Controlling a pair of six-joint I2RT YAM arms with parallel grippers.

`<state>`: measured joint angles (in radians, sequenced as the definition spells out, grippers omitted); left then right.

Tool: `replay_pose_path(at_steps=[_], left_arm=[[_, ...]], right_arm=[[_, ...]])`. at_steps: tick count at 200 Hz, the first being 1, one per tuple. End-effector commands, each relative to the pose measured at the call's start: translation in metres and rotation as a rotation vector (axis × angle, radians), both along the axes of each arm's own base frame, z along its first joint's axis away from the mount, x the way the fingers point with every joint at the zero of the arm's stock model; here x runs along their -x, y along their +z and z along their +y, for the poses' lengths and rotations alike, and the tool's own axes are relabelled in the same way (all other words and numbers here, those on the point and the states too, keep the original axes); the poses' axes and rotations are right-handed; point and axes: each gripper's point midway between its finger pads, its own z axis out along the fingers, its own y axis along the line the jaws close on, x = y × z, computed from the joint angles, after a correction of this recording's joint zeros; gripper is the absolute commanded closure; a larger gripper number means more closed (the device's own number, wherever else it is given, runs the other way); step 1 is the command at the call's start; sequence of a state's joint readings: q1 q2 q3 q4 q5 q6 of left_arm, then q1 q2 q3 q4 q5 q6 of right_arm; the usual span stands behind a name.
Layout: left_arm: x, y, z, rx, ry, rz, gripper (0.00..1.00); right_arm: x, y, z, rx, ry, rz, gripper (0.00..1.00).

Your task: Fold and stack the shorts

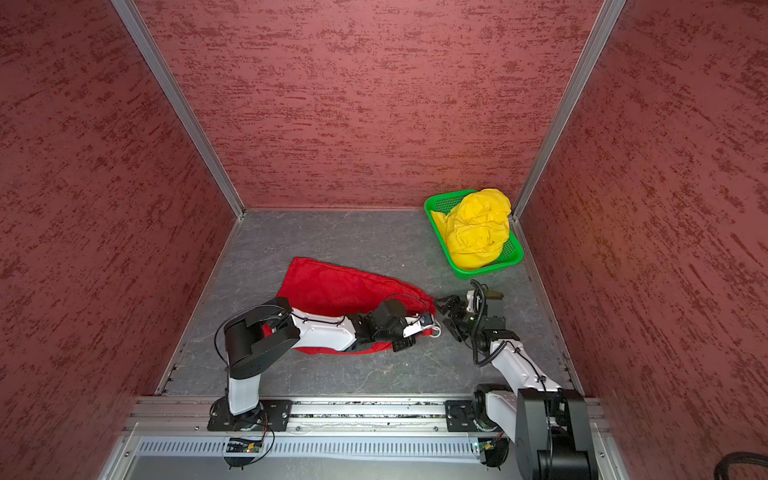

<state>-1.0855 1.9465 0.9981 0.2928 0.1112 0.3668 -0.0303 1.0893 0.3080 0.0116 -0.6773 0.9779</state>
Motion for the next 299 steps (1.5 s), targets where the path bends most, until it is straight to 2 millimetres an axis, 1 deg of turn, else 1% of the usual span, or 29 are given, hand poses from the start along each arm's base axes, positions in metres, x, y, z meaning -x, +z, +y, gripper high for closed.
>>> replay_pose_path(at_steps=[1, 39, 67, 85, 114, 125, 138, 142, 152, 164, 170, 186, 202, 208, 221, 225, 258, 279, 299], left_arm=[[-0.005, 0.028, -0.008, 0.094, 0.015, -0.051, 0.95], [-0.005, 0.028, -0.009, 0.107, 0.016, -0.056, 0.95], [-0.002, 0.03, -0.011, 0.111, 0.005, -0.061, 0.95], [-0.001, 0.033, -0.012, 0.125, -0.002, -0.066, 0.94], [0.005, 0.036, -0.016, 0.138, -0.028, -0.067, 0.92], [0.009, 0.038, -0.017, 0.146, -0.041, -0.067, 0.91], [0.012, 0.039, -0.018, 0.151, -0.05, -0.069, 0.9], [0.013, 0.039, -0.019, 0.151, -0.052, -0.068, 0.89], [0.014, 0.04, -0.019, 0.152, -0.051, -0.069, 0.87], [0.013, 0.042, -0.017, 0.152, -0.043, -0.074, 0.83], [0.012, 0.043, -0.016, 0.153, -0.034, -0.076, 0.8], [0.009, 0.047, -0.011, 0.155, -0.008, -0.074, 0.64], [0.005, 0.053, -0.003, 0.154, 0.029, -0.054, 0.46], [0.004, 0.055, 0.0, 0.154, 0.044, -0.039, 0.41], [0.002, 0.061, 0.009, 0.161, 0.077, -0.009, 0.34], [0.001, 0.064, 0.011, 0.166, 0.088, -0.001, 0.33], [-0.016, 0.073, 0.046, 0.152, 0.254, 0.123, 0.25], [-0.03, 0.081, 0.075, 0.153, 0.39, 0.224, 0.24], [-0.043, 0.085, 0.108, 0.171, 0.523, 0.332, 0.24]], right_arm=[[0.005, 0.001, 0.012, -0.094, 0.014, 0.022, 0.13], [0.011, -0.003, 0.025, -0.127, 0.055, 0.035, 0.13], [0.011, 0.001, 0.04, -0.176, 0.105, 0.02, 0.14], [0.011, -0.001, 0.05, -0.189, 0.136, 0.028, 0.14], [0.009, -0.009, 0.059, -0.205, 0.158, 0.037, 0.18], [0.007, -0.012, 0.06, -0.205, 0.159, 0.04, 0.21], [0.006, -0.017, 0.061, -0.2, 0.163, 0.047, 0.3], [0.006, -0.018, 0.061, -0.196, 0.165, 0.049, 0.35], [0.005, -0.019, 0.061, -0.192, 0.168, 0.048, 0.53], [0.004, -0.019, 0.061, -0.183, 0.172, 0.044, 0.68], [0.004, -0.019, 0.06, -0.171, 0.173, 0.043, 0.73], [0.004, -0.02, 0.055, -0.11, 0.176, 0.05, 0.86], [0.004, -0.02, 0.046, -0.006, 0.178, 0.061, 0.96], [0.004, -0.019, 0.042, 0.04, 0.179, 0.064, 0.98], [0.003, -0.01, 0.033, 0.125, 0.18, 0.052, 1.0], [0.003, -0.009, 0.031, 0.147, 0.18, 0.054, 1.0], [-0.002, 0.027, 0.014, 0.303, 0.19, 0.012, 1.0], [-0.007, 0.053, 0.005, 0.391, 0.19, -0.018, 1.0], [-0.012, 0.078, -0.004, 0.471, 0.187, -0.044, 1.0]])
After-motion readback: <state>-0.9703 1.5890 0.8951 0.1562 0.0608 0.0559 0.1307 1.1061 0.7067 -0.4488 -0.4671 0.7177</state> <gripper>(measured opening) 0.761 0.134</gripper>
